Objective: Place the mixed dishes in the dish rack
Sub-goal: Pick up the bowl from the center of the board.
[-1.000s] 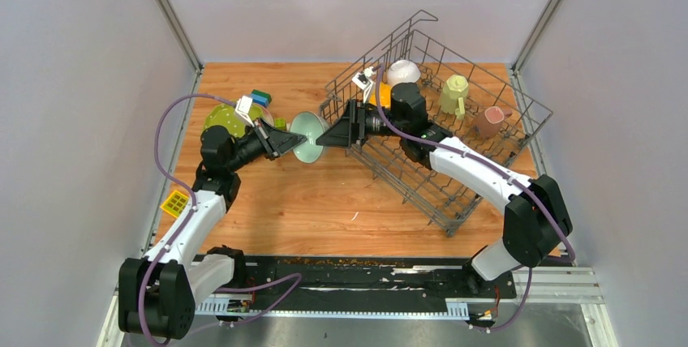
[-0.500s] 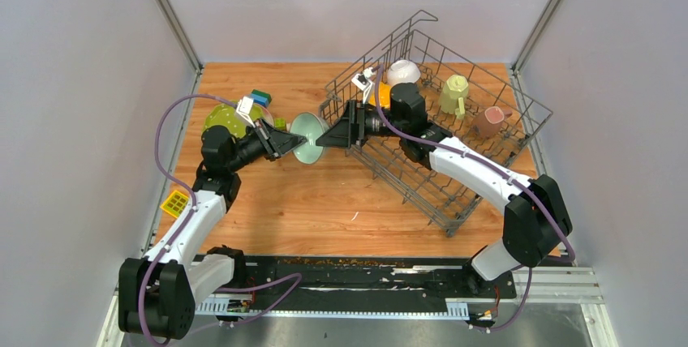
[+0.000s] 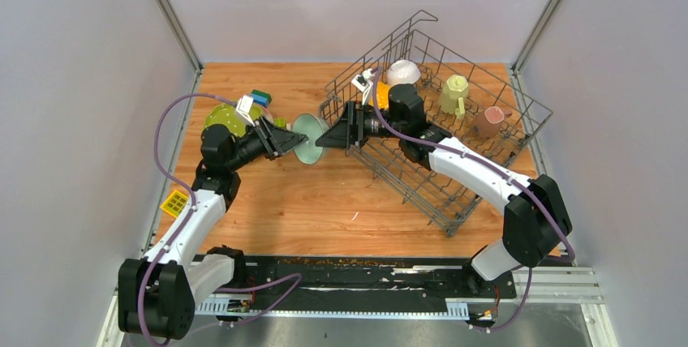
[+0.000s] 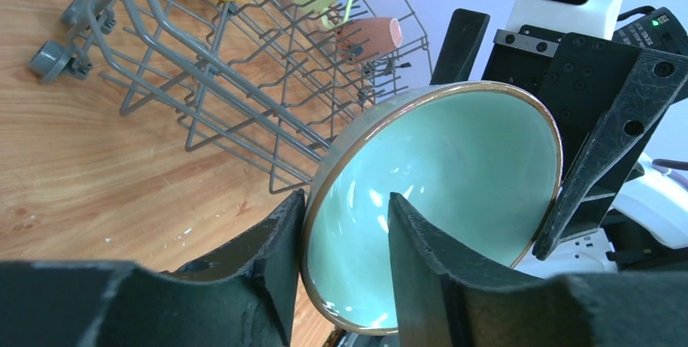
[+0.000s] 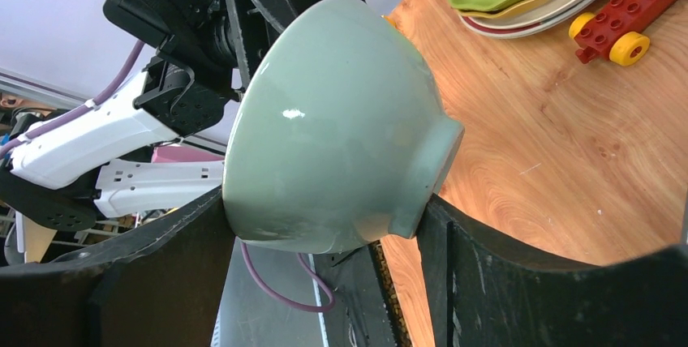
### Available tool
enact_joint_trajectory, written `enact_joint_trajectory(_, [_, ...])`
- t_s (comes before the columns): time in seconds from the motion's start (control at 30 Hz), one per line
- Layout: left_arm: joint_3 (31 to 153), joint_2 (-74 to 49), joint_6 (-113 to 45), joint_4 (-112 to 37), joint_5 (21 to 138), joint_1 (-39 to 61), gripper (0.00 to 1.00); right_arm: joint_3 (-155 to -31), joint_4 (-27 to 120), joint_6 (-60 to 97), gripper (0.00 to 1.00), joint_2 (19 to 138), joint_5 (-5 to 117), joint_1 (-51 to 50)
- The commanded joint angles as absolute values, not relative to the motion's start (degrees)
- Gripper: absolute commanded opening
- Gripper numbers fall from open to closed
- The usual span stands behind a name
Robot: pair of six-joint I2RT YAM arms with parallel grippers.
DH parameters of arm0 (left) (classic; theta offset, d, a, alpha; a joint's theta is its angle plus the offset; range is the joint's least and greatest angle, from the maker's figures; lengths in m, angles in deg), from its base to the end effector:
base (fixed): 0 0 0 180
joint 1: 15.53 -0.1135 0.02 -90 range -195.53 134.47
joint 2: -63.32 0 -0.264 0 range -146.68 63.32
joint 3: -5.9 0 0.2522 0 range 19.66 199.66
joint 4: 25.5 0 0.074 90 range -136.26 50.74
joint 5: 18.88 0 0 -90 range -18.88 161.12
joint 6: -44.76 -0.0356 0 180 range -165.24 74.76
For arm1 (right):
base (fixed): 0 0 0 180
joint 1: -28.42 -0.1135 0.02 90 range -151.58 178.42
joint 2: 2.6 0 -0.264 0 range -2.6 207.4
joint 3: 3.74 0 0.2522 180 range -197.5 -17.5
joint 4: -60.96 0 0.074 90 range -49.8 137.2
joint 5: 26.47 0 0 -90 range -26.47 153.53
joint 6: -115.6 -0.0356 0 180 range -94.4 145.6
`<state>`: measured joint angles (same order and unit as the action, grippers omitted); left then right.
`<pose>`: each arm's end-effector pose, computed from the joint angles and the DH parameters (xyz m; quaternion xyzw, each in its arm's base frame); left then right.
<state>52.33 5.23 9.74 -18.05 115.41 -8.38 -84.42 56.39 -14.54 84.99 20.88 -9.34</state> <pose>0.2218 -0.0529 0.2793 -0.0405 0.7243 -0.5619 0.3975 0.2678 0.2380 0.3270 -0.2151 0.7259 0.5896 0.2815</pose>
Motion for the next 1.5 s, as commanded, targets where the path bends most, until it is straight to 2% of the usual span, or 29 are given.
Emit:
enact_joint_trajectory(0.0, [55.39, 6.61, 7.83, -19.60, 114.92, -7.98, 0.51, -85.36, 59.78, -13.25, 0.28, 82.48, 22.28, -9.59])
enact_joint_trajectory(0.33, [55.92, 7.39, 5.77, -24.26, 112.56, -7.98, 0.69, -84.61, 59.59, -12.83, 0.27, 81.45, 24.83, -9.64])
enact_joint_trajectory(0.63, [56.42, 9.19, 2.89, -30.79, 108.33, -8.03, 0.80, -84.15, 58.45, -9.89, 0.26, 79.28, 28.83, -9.30])
enact_joint_trajectory(1.03, [56.99, 9.71, 1.61, -33.14, 106.03, -8.04, 0.84, -85.26, 54.15, -1.86, 0.26, 75.19, 36.59, -5.49])
enact_joint_trajectory(1.47, [56.70, 10.52, 0.91, -34.65, 105.29, -8.03, 0.84, -87.19, 48.47, 6.24, 0.26, 74.33, 41.64, 5.71])
